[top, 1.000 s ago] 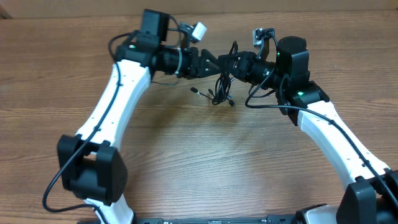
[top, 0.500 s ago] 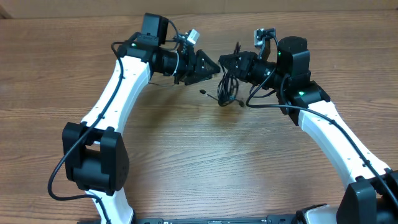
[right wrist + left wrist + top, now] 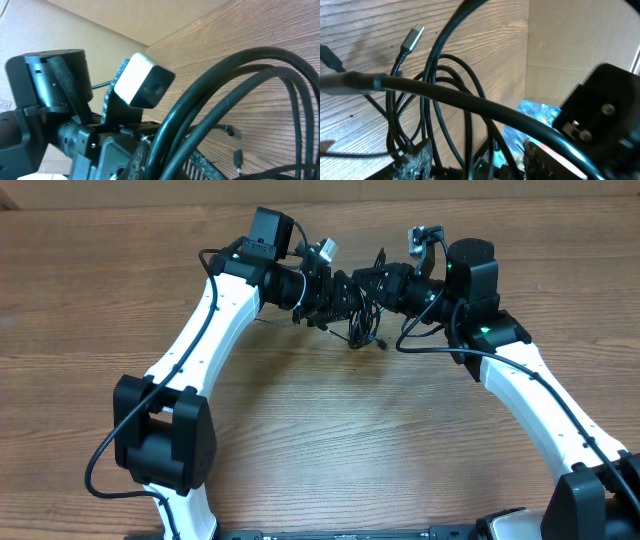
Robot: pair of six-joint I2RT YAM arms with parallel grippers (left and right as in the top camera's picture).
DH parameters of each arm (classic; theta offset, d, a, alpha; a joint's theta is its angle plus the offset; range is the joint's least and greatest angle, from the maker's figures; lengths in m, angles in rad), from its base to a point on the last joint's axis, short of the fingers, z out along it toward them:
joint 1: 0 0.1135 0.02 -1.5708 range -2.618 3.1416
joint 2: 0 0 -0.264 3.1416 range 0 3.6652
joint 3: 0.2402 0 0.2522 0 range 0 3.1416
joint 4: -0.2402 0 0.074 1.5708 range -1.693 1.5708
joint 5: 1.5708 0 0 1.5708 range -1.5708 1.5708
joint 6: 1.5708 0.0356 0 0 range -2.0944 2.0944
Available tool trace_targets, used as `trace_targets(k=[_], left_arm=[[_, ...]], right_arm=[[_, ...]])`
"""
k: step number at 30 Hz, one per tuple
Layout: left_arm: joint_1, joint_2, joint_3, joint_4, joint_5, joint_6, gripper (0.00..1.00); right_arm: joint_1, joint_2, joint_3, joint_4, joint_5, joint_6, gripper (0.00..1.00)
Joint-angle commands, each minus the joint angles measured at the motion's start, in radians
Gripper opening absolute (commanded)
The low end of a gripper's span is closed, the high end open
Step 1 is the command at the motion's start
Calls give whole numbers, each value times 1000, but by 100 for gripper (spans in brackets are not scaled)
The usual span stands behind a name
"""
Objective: Untangle cables
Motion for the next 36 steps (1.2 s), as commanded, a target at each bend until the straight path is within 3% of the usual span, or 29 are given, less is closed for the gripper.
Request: trace_targets(k=[1,5,12,15,19,26,32,36], left_arm=[[-17,52,-1,33,13,-45,58],[-23,65,-1,85,111,-47,47],[-46,72,-3,56,113,21,38],[-58,74,-6,41,106,61,27],[-70,76,-6,29,72,94,4],[-2,64,5,-4,-126,123,4],[150,-34,63,-78,-80,185,4],[203,-106,63,-75,-18,200,4]], right_arm=[[9,-35,10,5,-17,-1,4],[9,-35,10,-4,-17,-1,4],[9,-35,10,-18,-10,0,4],[9,-35,10,-18,-10,0,4],[9,-35,10,-18,-10,0,4],[-20,-35,10,-39,7,4,4],[-122,-35,10,-395,385,29,4],[-129,-35,10,-538,581,29,4]])
